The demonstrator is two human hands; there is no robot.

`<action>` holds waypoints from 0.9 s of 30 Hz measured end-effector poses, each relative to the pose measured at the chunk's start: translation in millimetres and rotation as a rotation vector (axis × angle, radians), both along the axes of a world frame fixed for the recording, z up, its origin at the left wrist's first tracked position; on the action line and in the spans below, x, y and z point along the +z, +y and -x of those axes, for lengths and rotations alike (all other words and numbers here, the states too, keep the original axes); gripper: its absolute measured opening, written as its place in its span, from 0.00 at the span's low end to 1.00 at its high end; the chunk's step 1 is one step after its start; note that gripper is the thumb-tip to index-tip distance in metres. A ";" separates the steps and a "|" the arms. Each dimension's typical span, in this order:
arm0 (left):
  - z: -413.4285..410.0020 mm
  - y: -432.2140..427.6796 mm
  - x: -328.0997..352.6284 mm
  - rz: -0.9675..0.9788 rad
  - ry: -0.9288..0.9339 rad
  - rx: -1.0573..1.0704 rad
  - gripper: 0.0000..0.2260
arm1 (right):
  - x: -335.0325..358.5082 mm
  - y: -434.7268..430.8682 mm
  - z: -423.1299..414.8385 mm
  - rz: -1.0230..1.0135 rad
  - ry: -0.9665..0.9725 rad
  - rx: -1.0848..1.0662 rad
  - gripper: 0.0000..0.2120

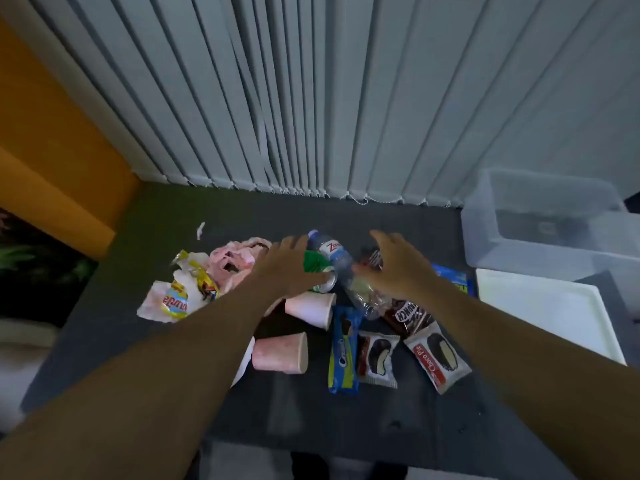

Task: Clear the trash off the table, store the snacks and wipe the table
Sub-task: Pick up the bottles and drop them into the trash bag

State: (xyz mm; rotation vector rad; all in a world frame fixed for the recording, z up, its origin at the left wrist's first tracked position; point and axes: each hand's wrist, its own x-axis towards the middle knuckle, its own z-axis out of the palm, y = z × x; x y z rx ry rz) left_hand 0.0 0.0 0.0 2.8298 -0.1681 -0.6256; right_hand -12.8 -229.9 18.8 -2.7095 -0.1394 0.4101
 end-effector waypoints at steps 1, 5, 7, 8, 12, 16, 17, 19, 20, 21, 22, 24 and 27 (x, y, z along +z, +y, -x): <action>-1.2 -0.7 -6.6 0.008 0.016 -0.014 0.44 | -7.0 1.3 1.1 -0.010 0.019 -0.009 0.42; -9.7 2.7 -43.2 -0.023 0.046 -0.023 0.52 | -36.1 5.4 8.4 0.013 0.128 -0.027 0.43; -10.8 0.2 -48.3 -0.038 0.087 0.012 0.54 | -47.0 8.1 10.5 0.028 0.161 -0.039 0.44; -9.1 -0.8 -45.4 -0.050 0.108 0.032 0.54 | -50.2 9.0 10.6 0.032 0.172 -0.039 0.44; -10.0 2.6 -51.6 0.012 0.157 0.083 0.53 | -60.1 13.7 15.4 -0.007 0.219 -0.052 0.43; -15.2 5.6 -51.3 0.013 0.147 0.079 0.54 | -60.7 14.9 15.0 -0.032 0.228 -0.091 0.40; -16.6 5.9 -50.7 0.003 0.151 0.080 0.54 | -58.9 14.7 15.4 -0.043 0.226 -0.094 0.39; -18.2 6.7 -49.3 0.001 0.188 0.095 0.54 | -55.7 14.3 16.6 -0.054 0.233 -0.099 0.37; -17.9 6.8 -49.0 0.005 0.206 0.104 0.54 | -54.1 14.3 17.5 -0.047 0.246 -0.100 0.37; -17.0 6.7 -49.4 0.011 0.213 0.113 0.54 | -54.1 14.1 18.2 -0.037 0.252 -0.097 0.36; -16.0 6.3 -49.9 0.018 0.211 0.121 0.53 | -53.0 14.1 19.3 -0.030 0.254 -0.098 0.35; -12.4 5.8 -48.4 0.037 0.196 0.137 0.51 | -51.2 13.3 22.1 -0.025 0.248 -0.105 0.35; -7.6 8.3 -43.4 0.076 0.143 0.136 0.49 | -45.7 11.3 26.0 -0.006 0.218 -0.109 0.38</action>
